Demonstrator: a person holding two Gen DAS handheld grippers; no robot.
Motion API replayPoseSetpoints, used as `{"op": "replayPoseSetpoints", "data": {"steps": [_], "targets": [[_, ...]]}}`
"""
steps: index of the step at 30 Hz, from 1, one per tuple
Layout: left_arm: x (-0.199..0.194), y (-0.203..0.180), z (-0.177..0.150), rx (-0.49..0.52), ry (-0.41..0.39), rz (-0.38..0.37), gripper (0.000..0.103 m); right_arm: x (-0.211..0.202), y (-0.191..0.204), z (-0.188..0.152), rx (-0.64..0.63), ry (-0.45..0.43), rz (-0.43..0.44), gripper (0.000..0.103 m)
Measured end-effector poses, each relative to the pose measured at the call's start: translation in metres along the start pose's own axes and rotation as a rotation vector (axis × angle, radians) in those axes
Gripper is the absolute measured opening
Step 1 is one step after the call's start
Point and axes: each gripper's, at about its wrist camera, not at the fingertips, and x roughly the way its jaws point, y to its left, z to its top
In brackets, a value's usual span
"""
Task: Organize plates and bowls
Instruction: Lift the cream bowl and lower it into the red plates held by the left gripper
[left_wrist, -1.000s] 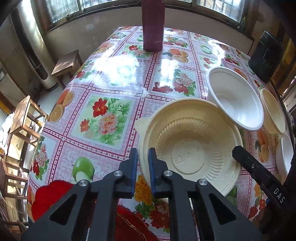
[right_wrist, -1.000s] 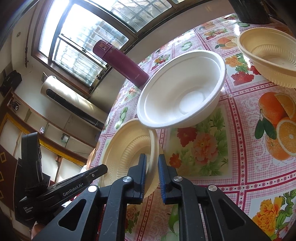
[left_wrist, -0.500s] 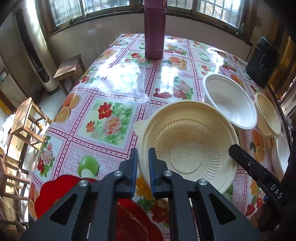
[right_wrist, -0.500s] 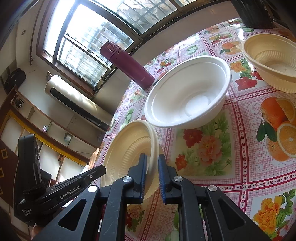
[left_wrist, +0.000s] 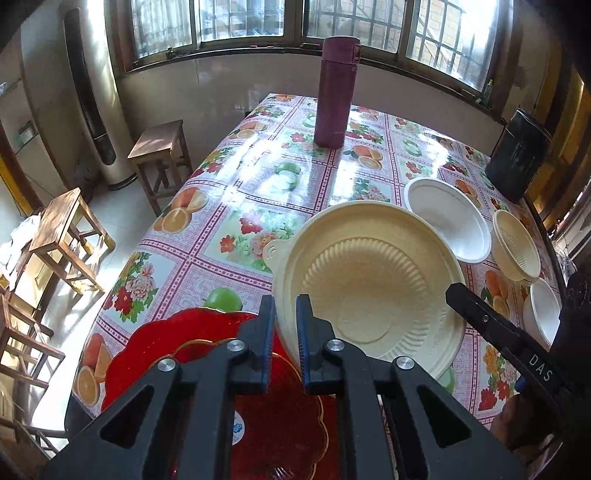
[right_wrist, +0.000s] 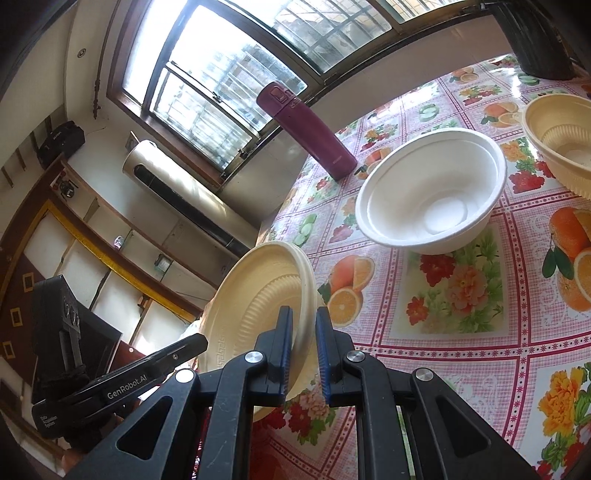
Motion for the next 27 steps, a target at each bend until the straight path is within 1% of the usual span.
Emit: {"op": "replayPoseSetpoints", "data": {"steps": [7,11,17,23,27], "targets": [[-0.030,0.030,-0.017,-0.039,-0.046,0.044,0.010,-0.009,0.039,-0.017,-0.088,0.009,0.088,0.013],[-0.044,0.046,-0.029,-0.066,-0.062,0.065,0.010,-0.006,0.058,-0.031,-0.154,0.033,0.114,0.014],[-0.057,0.059,-0.048,-0.067,-0.081,0.099,0.010,0.001,0.074,-0.048,-0.218,0.075,0.124,0.014],[-0.057,0.077,-0.066,-0.101,-0.064,0.116,0.010,0.011,0.083,-0.064,-0.258,0.134,0.133,0.015],[-0.052,0.084,-0.078,-0.118,-0.038,0.119,0.010,0.014,0.091,-0.077,-0.311,0.150,0.121,0.015]]}}
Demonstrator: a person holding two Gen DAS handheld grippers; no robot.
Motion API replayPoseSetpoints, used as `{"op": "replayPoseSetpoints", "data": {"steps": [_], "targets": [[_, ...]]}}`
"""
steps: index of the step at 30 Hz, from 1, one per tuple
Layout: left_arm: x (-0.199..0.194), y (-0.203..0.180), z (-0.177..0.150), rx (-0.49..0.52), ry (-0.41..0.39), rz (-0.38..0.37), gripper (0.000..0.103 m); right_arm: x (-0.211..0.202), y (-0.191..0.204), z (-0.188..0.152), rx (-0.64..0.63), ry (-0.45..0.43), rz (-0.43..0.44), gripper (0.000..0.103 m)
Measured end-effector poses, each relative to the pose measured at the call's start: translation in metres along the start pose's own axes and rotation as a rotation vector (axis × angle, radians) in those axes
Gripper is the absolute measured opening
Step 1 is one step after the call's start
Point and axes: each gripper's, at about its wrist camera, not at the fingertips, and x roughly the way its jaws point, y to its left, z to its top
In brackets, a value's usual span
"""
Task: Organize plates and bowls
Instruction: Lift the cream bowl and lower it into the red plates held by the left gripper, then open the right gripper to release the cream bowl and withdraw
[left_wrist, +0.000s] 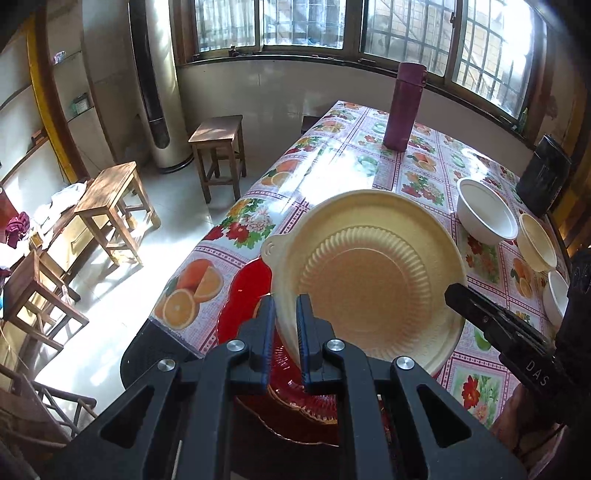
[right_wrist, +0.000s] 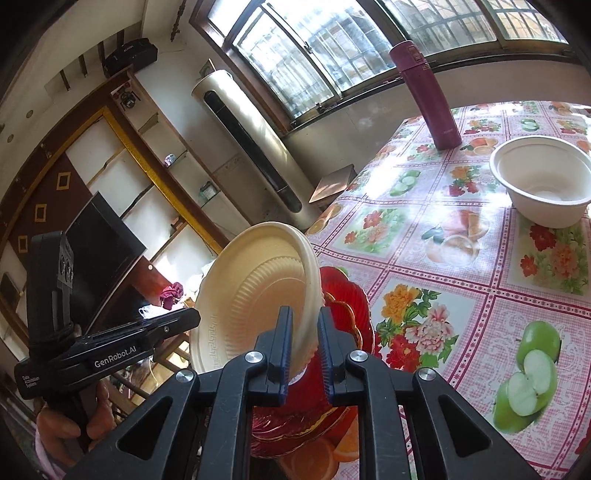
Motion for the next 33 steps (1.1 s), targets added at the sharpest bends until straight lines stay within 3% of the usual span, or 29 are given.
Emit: {"op": "replayPoseSetpoints", "data": {"steps": [8,14,22,25,26,27,31,33], "targets": [[0.019,0.005,-0.020,-0.011,0.090,-0.027,0.010,0.018,0.016,-0.017,-0.091,0.074,-0.054,0.016],[0.017,0.000,-0.018,0.004,0.079,-0.027,0.010,0.022,0.031,-0.028,-0.171,0.089,-0.087,0.016],[0.019,0.002,-0.019,0.001,0.082,-0.009,0.010,0.022,0.024,-0.026,-0.144,0.101,-0.113,0.018],[0.017,0.004,-0.019,-0.002,0.074,-0.005,0.010,0.018,0.024,-0.024,-0.148,0.078,-0.135,0.027],[0.016,0.005,-0.018,-0.001,0.068,-0.001,0.010,0.016,0.023,-0.023,-0.145,0.075,-0.134,0.038],[0.015,0.005,-0.018,0.000,0.062,0.004,0.010,0.014,0.023,-0.023,-0.137,0.071,-0.127,0.042],[0.015,0.002,-0.017,0.005,0.056,0.003,0.010,0.005,0.021,-0.018,-0.129,0.032,-0.125,0.042],[0.015,-0.002,-0.017,0.013,0.057,-0.007,0.010,0.003,0.017,-0.014,-0.110,0.019,-0.125,0.048]]}}
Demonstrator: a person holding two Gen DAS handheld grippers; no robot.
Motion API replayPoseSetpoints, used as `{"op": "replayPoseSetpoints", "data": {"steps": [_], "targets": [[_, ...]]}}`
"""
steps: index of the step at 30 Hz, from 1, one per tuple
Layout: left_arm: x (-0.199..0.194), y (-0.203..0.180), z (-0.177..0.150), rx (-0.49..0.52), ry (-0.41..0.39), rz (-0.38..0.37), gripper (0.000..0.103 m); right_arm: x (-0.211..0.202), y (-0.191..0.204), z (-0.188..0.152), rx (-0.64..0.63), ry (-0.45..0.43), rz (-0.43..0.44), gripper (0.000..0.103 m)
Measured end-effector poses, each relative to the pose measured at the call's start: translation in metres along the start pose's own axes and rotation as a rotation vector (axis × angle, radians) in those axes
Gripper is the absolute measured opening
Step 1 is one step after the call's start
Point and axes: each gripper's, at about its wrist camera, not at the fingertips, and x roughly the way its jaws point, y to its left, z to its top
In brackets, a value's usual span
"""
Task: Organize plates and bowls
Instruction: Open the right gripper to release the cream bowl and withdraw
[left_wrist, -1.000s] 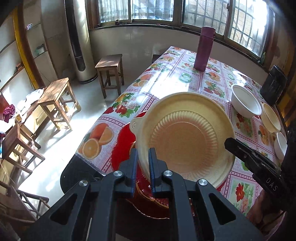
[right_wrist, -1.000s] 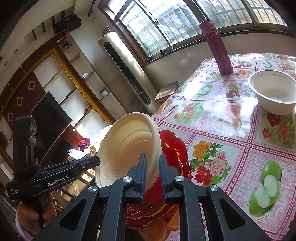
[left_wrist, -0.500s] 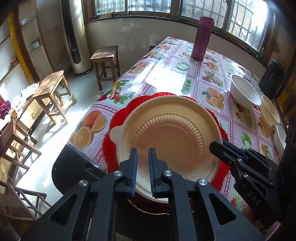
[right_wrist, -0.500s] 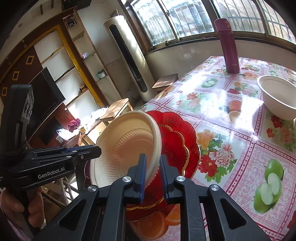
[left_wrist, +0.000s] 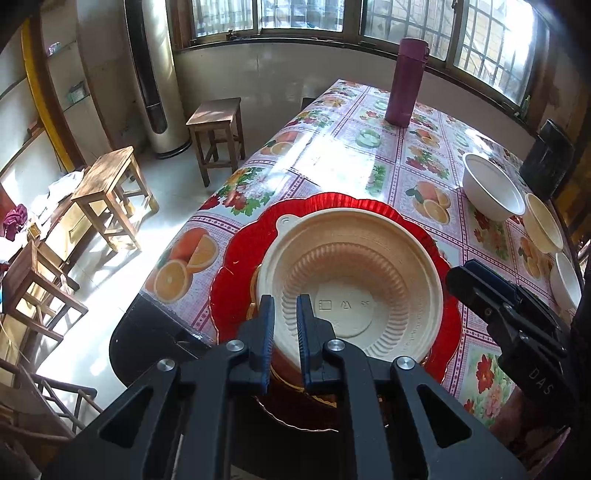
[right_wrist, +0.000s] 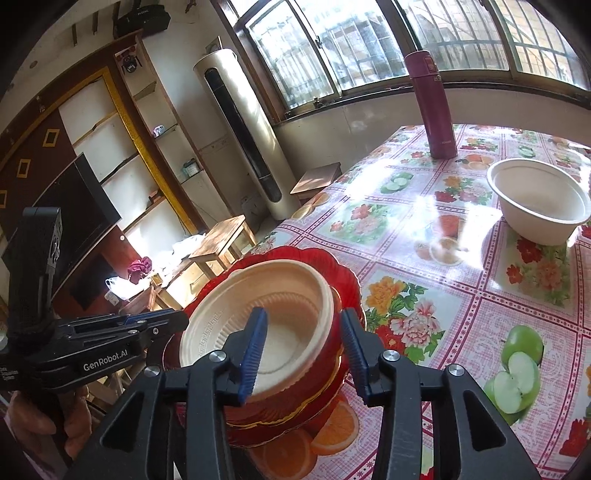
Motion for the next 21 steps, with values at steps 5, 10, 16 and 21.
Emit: {"op": "replayPoseSetpoints", "data": {"steps": [5,10,16,21], "targets": [[-0.004,-0.017,0.000,0.044,-0.026,0.009,0.028,-0.002,-0.014,0.005,0.073,-0.010,-0.008,0.060],[-0.013,-0.030,0.000,0.086,-0.086,0.055,0.057,0.003,-0.035,0.009,0.174,0.005,-0.015,0.069],[-0.020,-0.045,0.001,0.131,-0.133,0.075,0.079,0.003,-0.059,0.013,0.260,-0.004,-0.041,0.083],[-0.021,-0.065,0.004,0.174,-0.149,0.061,0.082,-0.005,-0.070,0.015,0.267,-0.036,-0.074,0.085]]}}
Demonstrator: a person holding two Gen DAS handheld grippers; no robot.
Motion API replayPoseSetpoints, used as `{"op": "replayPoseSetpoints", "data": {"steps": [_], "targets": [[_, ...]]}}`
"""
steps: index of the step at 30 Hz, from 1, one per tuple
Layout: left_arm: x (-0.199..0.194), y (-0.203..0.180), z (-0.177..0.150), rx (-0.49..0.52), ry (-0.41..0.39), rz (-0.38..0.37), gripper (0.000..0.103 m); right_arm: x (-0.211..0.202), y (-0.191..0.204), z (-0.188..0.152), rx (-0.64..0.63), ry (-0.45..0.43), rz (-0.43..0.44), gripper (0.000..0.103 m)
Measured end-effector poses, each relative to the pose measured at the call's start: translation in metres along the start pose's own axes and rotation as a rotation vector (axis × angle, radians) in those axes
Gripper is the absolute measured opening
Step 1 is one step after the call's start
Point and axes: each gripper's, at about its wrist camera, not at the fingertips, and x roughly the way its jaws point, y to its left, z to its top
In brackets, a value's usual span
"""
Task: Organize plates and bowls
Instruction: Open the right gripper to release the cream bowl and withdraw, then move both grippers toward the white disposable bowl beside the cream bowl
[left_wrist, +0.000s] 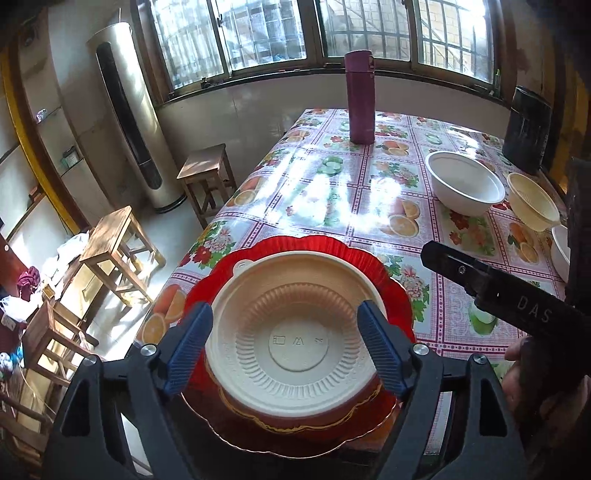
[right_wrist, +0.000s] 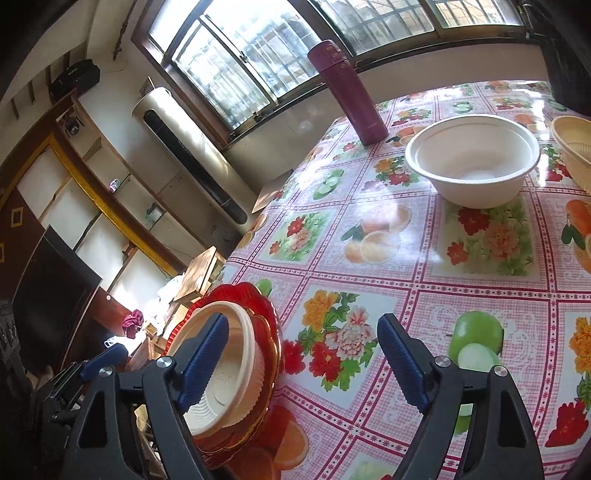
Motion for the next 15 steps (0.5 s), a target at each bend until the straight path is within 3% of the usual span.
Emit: {"op": "replayPoseSetpoints", "data": {"steps": [4,8,12,15], "targets": [[0.002,-0.019,0.005,0.015,0.003,-0.072,0.082,-0.010,-0.013,0.005,-0.003,-0.021,-0.023,0.088],[0.003,-0.048,0.007,0.041,0.012,-0.166,0.082,-0.032,-0.033,0.010,-0.016,-0.073,-0.061,0.102],[0.006,-0.075,0.011,0.053,0.051,-0.276,0.082,-0.067,-0.063,0.017,0.008,-0.152,-0.094,0.103],[0.006,-0.098,0.015,0.083,0.061,-0.304,0.084,-0.094,-0.087,0.020,0.016,-0.209,-0.138,0.103]]}}
